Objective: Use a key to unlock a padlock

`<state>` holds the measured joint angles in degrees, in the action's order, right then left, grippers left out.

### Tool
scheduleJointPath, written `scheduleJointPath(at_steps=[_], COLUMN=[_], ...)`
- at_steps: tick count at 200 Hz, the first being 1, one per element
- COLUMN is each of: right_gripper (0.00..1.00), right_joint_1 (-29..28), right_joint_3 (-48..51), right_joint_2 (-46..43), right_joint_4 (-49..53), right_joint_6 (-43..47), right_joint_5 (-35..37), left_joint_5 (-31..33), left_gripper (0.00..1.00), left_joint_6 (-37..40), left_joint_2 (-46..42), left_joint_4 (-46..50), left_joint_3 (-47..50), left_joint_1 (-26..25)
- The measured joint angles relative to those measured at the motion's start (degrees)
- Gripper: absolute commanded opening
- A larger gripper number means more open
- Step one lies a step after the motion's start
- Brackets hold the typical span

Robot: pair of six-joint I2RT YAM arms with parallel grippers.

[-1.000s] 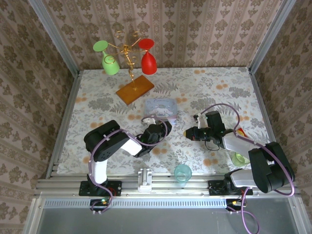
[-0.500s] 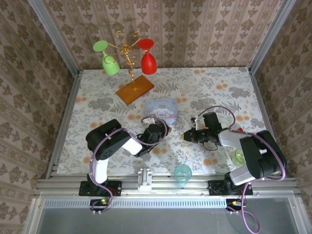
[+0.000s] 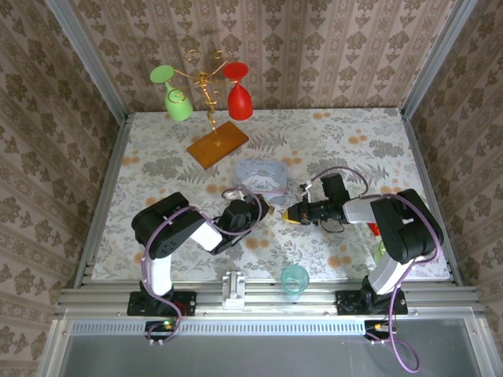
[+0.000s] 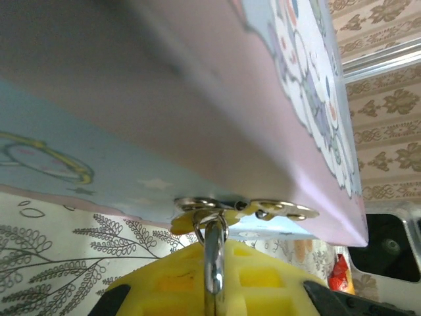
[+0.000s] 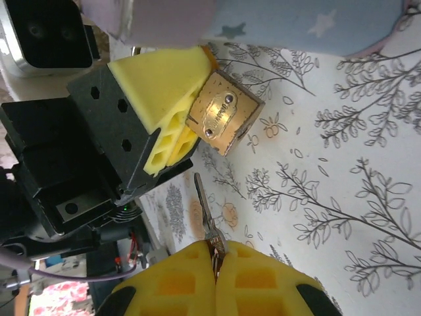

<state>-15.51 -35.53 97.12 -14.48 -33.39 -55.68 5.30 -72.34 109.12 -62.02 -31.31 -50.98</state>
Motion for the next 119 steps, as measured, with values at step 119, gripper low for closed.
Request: scheduleJointPath(at_steps=[119], right_gripper=[0.00], right_joint_1=[0.15], right_joint_3=[0.00], right_joint_2=[7.15], right_joint_4=[-9.86], right_joint_6=[-5.03], right_joint_5=[-5.66], left_joint_5=[-2.01], left_gripper=[0.00], left_joint_6=[-7.39], left_joint_2=[2.40], left_joint_4=[-10.51], left_joint_3=[1.66], left_joint_1=[1.20])
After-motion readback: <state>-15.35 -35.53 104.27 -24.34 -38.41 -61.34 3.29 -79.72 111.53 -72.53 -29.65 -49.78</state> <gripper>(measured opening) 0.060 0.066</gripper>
